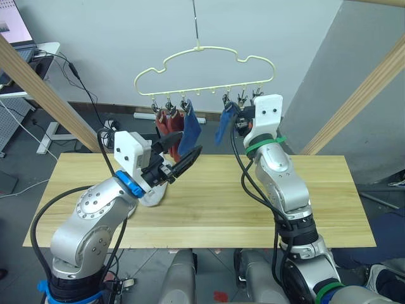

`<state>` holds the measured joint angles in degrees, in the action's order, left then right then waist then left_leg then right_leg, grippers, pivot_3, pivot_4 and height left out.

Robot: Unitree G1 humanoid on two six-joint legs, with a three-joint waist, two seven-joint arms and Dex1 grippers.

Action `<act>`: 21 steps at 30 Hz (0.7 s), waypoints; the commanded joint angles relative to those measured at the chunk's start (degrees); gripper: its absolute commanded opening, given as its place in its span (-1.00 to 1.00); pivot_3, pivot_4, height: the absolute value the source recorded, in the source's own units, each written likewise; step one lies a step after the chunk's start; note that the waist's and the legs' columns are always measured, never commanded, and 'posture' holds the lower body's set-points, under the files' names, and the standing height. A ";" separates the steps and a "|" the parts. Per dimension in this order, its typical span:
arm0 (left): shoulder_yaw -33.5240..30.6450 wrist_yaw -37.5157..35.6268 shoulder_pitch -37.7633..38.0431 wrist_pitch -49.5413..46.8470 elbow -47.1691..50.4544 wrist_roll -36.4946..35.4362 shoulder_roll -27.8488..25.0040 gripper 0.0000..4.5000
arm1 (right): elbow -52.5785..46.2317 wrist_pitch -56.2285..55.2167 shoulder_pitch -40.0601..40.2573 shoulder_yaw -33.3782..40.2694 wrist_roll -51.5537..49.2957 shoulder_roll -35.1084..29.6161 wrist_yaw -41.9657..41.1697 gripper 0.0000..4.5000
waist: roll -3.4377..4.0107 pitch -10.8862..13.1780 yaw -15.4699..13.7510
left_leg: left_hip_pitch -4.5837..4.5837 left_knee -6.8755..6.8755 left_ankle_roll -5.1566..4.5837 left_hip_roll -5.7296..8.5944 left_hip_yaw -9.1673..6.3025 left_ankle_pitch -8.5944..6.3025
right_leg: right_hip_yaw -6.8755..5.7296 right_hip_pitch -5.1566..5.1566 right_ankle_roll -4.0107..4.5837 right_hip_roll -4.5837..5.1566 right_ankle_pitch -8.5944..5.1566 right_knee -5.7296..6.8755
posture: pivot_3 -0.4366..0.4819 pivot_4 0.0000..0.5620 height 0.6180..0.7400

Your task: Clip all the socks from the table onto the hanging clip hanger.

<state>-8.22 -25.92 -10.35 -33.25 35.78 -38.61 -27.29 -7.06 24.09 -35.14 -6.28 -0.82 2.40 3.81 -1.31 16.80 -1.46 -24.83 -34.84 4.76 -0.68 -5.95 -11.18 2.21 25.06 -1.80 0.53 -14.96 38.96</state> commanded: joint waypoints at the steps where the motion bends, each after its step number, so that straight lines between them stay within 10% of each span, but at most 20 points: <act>1: -0.77 -0.31 -0.22 0.80 2.55 -1.02 -0.45 0.46 | 0.68 -2.28 -1.83 0.52 0.33 0.65 -0.24 -0.02 | 0.00 0.00 0.00 | 0.00 0.00 0.00 0.00 0.00 0.00 | 0.00 0.00 0.00 0.00 0.00 0.00 | 0.52 -0.03 1.00; 21: -0.77 1.28 1.14 0.10 4.01 -1.57 -0.85 0.46 | 9.43 -7.00 -7.56 2.01 -2.23 4.27 -2.60 -0.02 | 0.00 0.00 -0.12 | 0.01 -0.01 -0.01 0.00 0.00 0.00 | 0.00 0.00 0.04 0.00 0.02 0.03 | 0.56 0.00 1.00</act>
<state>-8.28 -24.65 -9.57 -33.39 36.65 -39.25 -27.76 3.92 18.25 -41.81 -4.02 -2.38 5.90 1.66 -1.31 16.81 -1.58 -24.82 -34.85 4.75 -0.68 -5.95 -11.18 2.21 25.05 -1.76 0.52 -14.94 38.99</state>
